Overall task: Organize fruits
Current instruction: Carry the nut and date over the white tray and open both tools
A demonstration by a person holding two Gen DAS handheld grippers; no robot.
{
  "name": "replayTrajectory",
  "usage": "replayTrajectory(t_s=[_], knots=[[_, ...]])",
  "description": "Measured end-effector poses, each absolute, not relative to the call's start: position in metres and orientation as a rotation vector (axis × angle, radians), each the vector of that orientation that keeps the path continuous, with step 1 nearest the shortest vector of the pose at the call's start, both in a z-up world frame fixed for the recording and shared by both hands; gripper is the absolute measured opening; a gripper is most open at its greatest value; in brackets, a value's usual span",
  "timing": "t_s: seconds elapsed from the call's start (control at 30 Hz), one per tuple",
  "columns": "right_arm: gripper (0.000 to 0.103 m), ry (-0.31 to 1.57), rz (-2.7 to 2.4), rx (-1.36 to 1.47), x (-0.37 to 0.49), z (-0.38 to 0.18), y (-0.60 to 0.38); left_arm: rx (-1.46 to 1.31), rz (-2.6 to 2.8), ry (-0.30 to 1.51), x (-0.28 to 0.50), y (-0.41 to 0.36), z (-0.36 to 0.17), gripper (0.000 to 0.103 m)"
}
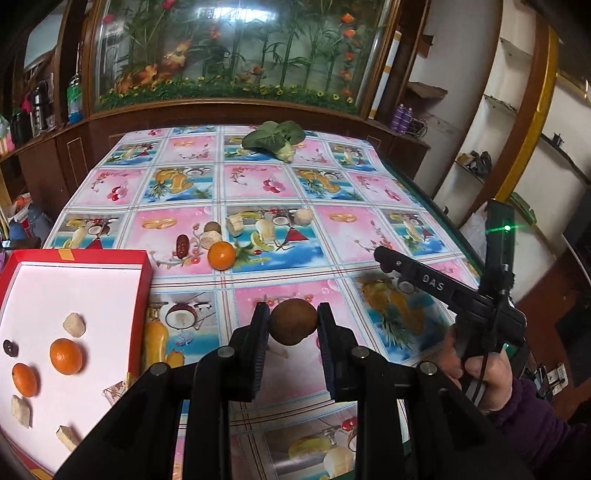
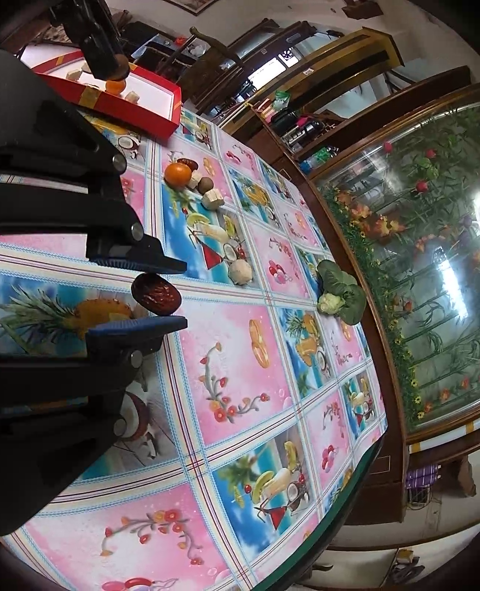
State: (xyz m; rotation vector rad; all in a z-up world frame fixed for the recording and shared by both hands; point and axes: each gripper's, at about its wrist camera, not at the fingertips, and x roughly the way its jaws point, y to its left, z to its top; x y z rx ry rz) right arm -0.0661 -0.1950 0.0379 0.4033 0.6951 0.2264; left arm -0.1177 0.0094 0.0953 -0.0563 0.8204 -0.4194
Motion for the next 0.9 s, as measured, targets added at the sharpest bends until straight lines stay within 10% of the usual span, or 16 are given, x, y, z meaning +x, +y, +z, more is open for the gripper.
replayTrajectory(t_s=[0.53,0.9], knots=[[0.025,0.692,0.244,0.403,-0.068,0.040,-0.193,-0.051,-0.445,0.809,-0.123,0.003,0.102,0.025],[0.025,0.686,0.429,0.402,-0.048,0.082,-0.127,-0.059,-0.153,0.696,-0.130,0.130,0.144,0.025]])
